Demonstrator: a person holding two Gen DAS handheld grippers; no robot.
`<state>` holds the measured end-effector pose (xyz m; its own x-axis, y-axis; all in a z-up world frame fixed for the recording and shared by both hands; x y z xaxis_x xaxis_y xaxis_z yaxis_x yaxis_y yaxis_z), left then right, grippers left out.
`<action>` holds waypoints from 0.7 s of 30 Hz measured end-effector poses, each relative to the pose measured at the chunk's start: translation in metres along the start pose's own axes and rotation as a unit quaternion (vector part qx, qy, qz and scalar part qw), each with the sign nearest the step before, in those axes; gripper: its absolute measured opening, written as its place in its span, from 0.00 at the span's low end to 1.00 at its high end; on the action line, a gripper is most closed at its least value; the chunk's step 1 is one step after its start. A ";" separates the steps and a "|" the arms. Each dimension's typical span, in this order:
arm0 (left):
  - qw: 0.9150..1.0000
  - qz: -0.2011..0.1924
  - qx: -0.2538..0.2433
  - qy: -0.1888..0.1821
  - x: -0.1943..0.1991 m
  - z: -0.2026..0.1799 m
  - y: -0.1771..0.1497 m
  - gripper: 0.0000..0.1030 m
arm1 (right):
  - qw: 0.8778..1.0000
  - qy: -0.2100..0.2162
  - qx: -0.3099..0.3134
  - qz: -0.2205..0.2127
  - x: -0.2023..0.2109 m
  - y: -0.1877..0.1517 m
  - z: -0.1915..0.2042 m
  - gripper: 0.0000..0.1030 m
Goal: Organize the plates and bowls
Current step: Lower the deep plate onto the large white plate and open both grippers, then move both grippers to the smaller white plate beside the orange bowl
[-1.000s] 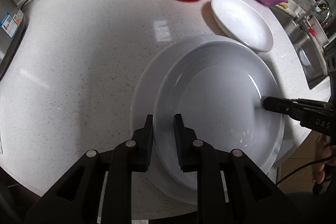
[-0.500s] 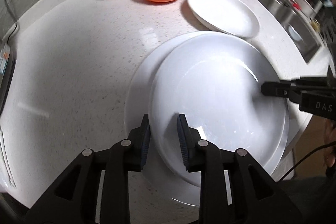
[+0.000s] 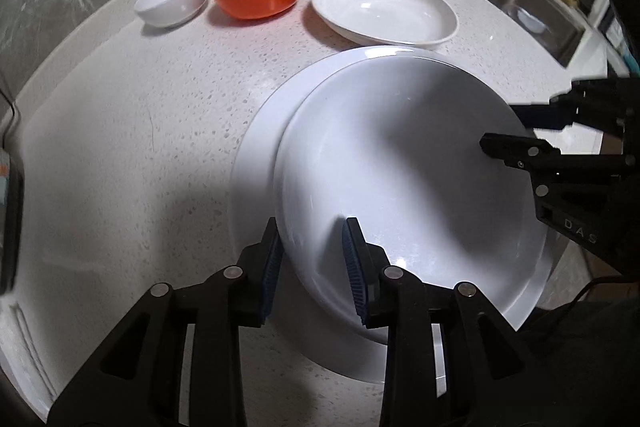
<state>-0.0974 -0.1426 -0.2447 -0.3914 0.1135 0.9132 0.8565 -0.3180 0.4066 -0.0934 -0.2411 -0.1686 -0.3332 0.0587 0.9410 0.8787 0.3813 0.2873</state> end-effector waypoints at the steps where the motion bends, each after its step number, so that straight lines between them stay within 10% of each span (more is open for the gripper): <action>1: 1.000 -0.003 -0.007 0.002 0.000 -0.001 -0.001 0.30 | 1.000 -0.012 0.009 0.000 -0.001 0.000 0.003 0.30; 10: 0.999 -0.025 -0.049 0.001 -0.002 -0.009 -0.002 0.51 | 0.997 -0.060 0.041 -0.005 0.001 -0.004 0.010 0.31; 21: 0.998 -0.056 -0.037 -0.008 0.008 0.003 -0.001 0.63 | 0.991 -0.097 0.079 -0.035 0.002 -0.001 0.011 0.71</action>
<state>-0.1006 -0.1385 -0.2378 -0.4772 0.1659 0.8630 0.7808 -0.3705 0.5030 -0.0983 -0.2314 -0.1693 -0.4647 0.1983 0.8630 0.7915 0.5299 0.3045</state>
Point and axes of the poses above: each gripper's, at about its wrist camera, not at the fingertips, and x roughly against the way its jaws point, z to its left, y to its top, the point moved 4 cm from there along -x, roughly the way its jaws point, and after that the axes turned 5 degrees about x, right-handed, at the moved point
